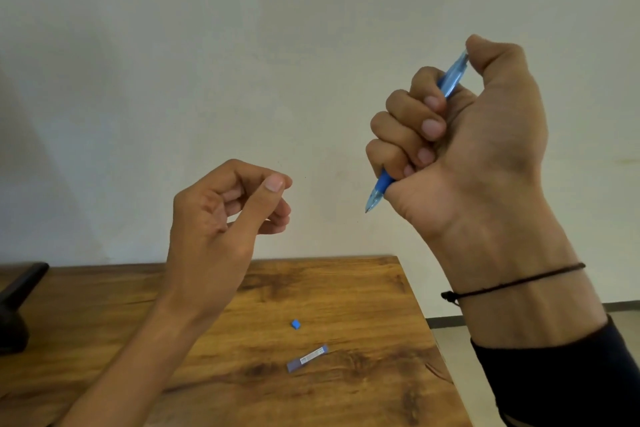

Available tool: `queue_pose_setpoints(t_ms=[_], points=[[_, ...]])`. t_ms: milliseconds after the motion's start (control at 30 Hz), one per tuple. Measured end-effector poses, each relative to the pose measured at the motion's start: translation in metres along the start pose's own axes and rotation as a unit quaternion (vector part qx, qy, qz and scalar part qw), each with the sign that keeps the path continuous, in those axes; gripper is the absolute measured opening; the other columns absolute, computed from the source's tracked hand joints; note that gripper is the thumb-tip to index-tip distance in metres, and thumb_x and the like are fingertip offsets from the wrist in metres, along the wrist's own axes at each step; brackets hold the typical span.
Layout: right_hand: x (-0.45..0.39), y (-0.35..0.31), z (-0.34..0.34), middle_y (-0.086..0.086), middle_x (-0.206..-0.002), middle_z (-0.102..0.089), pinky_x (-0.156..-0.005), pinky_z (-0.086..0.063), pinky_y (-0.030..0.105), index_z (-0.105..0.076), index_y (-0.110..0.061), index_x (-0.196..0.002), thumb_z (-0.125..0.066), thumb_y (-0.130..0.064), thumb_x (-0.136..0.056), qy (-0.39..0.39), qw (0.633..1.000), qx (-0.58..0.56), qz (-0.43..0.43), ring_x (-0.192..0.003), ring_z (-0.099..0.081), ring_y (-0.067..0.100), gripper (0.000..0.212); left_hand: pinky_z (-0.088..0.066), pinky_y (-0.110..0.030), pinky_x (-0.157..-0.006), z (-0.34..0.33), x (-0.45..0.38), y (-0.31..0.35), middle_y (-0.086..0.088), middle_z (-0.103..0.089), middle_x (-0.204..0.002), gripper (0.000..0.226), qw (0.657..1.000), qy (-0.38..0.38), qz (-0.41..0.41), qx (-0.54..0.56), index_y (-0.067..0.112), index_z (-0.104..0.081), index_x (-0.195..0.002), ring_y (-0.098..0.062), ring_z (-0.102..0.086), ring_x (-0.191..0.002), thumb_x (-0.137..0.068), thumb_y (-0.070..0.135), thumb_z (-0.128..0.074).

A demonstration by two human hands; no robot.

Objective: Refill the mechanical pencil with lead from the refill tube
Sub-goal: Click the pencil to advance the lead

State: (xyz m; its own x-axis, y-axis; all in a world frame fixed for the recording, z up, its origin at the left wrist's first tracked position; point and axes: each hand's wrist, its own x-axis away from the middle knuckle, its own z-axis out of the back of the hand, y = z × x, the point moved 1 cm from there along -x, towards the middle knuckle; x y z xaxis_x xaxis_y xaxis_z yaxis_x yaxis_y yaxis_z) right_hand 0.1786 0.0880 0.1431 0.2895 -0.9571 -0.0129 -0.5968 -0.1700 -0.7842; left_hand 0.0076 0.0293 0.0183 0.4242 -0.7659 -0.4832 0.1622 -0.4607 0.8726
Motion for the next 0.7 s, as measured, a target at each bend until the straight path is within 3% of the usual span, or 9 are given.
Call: queue_pose_setpoints(t_ms=[700], points=[[0.0042,-0.0004,-0.0056,-0.003,-0.052,-0.022,-0.042,-0.015,0.027,-0.03,-0.018,-0.058,-0.036,-0.05,-0.104,-0.009,0.999,0.052,0.012,-0.045,-0.013,0.014,0.057,-0.069,-0.04,-0.07,-0.0045,0.0028,-0.0034,-0.006,-0.077,-0.079,0.022,1.0,0.001,0.008,-0.003,0.024,-0.079,-0.09,-0.02,-0.074,-0.073,-0.091,0.045,-0.07]])
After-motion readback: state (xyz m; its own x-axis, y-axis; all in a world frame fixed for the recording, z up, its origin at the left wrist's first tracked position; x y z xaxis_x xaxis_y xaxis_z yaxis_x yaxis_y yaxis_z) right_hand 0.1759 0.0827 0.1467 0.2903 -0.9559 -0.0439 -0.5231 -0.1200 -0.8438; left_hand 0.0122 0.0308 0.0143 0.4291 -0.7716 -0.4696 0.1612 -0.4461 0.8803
